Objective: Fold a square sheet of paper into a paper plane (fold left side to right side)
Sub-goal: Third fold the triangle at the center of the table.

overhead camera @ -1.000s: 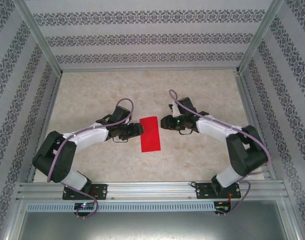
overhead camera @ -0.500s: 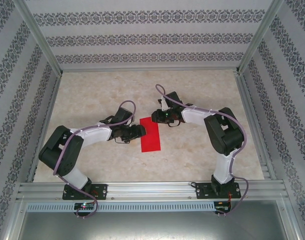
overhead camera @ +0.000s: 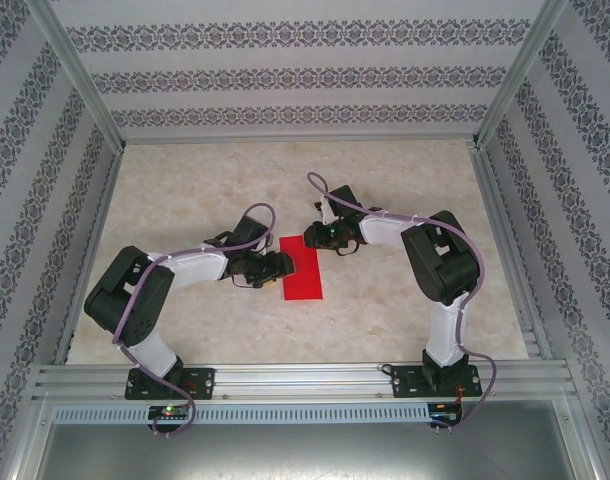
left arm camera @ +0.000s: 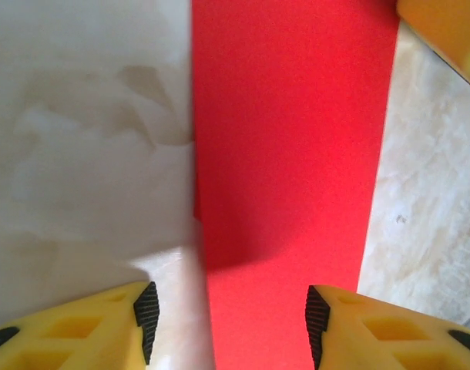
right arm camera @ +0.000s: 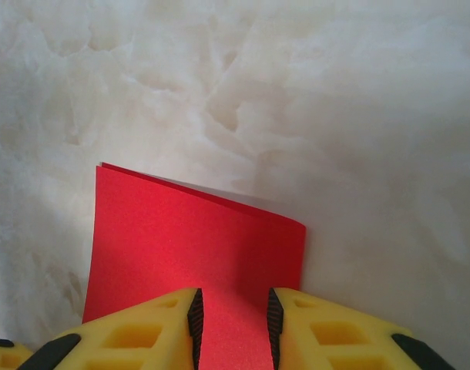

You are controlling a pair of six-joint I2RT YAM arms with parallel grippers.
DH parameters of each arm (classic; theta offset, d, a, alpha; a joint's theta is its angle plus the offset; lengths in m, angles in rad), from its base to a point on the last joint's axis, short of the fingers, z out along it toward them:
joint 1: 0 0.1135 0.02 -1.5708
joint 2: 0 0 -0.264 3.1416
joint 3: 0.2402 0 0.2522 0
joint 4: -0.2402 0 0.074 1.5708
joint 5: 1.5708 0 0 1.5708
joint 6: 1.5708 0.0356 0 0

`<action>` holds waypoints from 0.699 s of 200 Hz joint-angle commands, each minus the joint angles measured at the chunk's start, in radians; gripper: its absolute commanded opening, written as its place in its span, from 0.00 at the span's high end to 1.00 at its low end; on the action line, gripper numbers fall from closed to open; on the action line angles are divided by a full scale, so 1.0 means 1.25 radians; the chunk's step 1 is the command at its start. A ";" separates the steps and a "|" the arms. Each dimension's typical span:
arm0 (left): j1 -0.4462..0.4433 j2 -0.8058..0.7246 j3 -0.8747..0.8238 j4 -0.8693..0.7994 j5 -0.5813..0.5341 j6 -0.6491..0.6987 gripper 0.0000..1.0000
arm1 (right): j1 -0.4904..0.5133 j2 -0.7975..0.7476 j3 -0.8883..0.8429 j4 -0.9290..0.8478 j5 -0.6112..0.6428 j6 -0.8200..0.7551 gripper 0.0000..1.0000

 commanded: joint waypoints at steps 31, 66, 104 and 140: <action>-0.019 0.026 0.018 0.053 0.041 -0.033 0.58 | 0.007 0.028 -0.003 -0.038 0.021 -0.016 0.70; -0.021 0.016 0.018 0.037 0.026 -0.035 0.67 | 0.006 0.017 -0.009 -0.030 0.026 -0.023 0.69; -0.022 0.002 0.002 0.029 0.011 -0.050 0.78 | -0.004 -0.017 -0.026 0.004 0.030 -0.031 0.65; -0.022 -0.011 -0.012 0.031 0.002 -0.061 0.84 | -0.022 -0.072 -0.037 0.018 0.021 -0.056 0.61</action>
